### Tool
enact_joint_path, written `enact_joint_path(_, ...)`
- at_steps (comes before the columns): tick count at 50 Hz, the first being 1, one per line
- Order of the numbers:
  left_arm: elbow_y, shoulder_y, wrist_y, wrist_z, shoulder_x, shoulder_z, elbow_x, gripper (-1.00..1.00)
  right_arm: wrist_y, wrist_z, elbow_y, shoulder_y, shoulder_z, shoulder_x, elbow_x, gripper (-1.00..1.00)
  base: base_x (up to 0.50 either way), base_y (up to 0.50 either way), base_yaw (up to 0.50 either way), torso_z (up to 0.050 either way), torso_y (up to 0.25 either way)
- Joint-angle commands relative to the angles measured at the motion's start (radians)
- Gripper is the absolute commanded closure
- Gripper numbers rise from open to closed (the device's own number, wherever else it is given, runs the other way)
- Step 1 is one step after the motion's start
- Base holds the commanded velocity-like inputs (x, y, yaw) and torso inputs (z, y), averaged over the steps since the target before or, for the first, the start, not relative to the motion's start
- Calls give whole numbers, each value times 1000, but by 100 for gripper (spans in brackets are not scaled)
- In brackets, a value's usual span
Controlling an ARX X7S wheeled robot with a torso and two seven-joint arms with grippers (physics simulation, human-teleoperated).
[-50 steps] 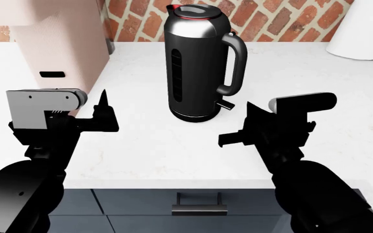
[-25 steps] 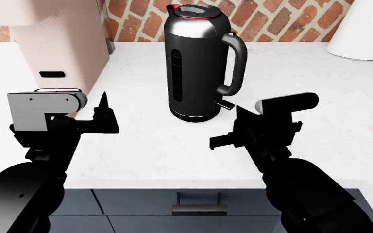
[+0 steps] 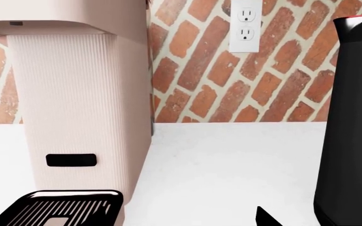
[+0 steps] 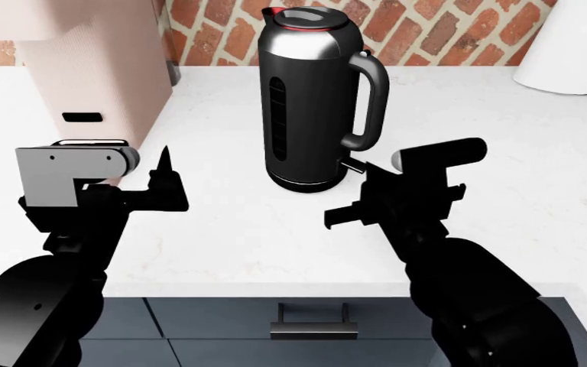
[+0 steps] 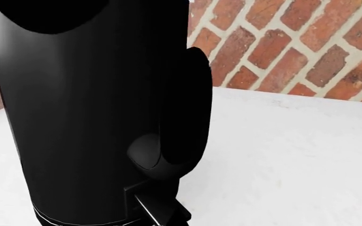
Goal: Press down the lever to turn on the electric kettle.
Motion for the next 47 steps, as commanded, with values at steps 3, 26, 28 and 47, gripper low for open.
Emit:
enact_joint_path(3,7,8,-2,-4,-3,-4,-9,-100,-15,-2,56,29,-22,-6,-6,100,0,0,0,0,0)
enact_joint_path(26,-4,9,3,-10,-5,-3,-17,-100,-24,-4,138,72,-47,-18,-7,100,0,0,0,0,0)
enact_joint_path(28,-4,9,3,-10,-6,-3,-18,-100,-25,-5,137,69,-51,-16,-8,100,0,0,0,0,0)
enact_joint_path(47,-6,9,7,-16,-8,1,-24,-100,-55,-19,158,53,-90,2,-19,100,0,0,0,0,0)
